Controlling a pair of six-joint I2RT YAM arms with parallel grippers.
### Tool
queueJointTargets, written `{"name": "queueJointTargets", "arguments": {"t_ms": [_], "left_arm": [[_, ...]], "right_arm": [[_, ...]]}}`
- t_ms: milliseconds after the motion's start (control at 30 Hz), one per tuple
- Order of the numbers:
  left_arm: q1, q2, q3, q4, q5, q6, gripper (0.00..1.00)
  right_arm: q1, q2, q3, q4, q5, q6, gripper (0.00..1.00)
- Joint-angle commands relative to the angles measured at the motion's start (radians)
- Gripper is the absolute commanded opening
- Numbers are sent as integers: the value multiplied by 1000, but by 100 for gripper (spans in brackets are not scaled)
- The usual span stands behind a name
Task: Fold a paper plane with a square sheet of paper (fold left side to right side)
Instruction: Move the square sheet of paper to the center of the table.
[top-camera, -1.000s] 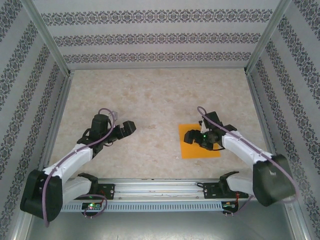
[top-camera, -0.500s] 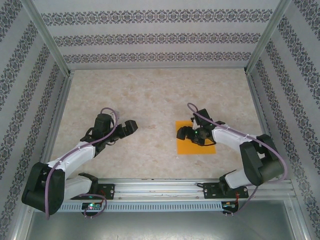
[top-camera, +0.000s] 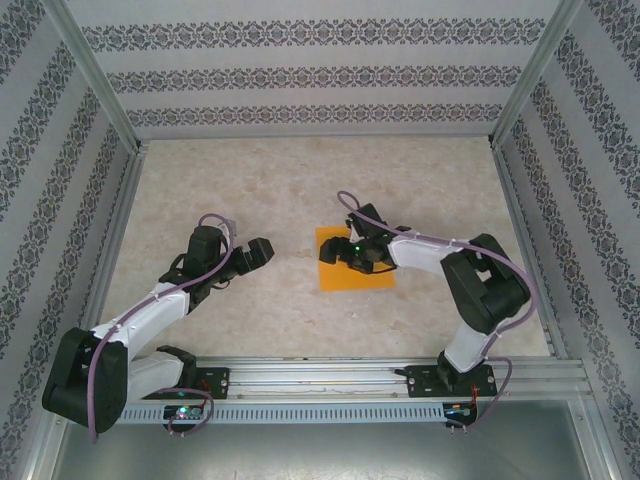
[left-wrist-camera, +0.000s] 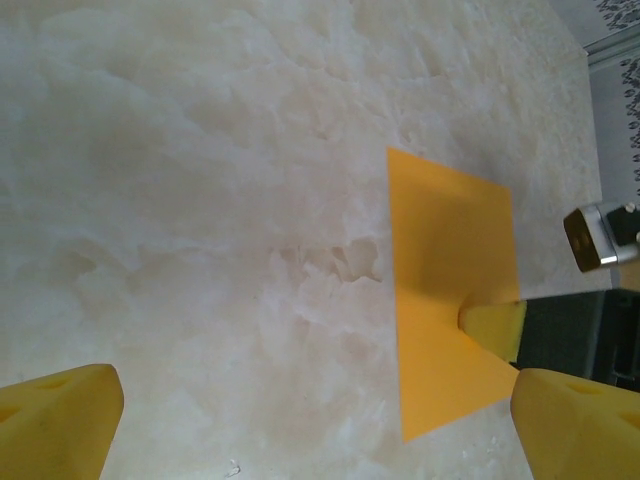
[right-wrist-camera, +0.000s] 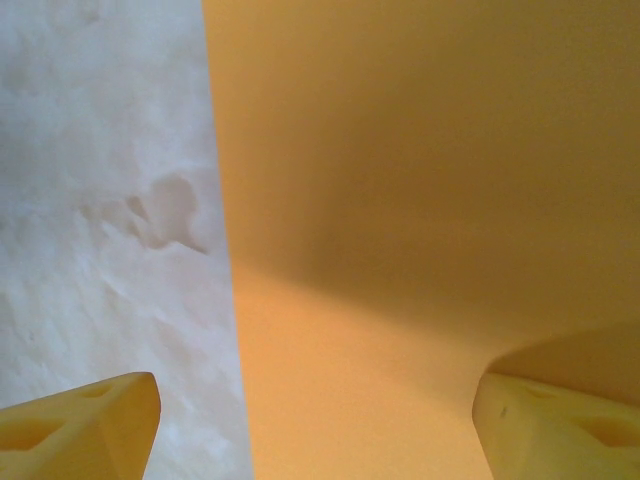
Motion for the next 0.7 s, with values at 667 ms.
{"name": "queueJointTargets", "arguments": {"t_ms": [667], "left_arm": [[-13, 19, 36, -14, 28, 14, 96]], "right_arm": [[82, 63, 118, 60, 15, 122, 88]]}}
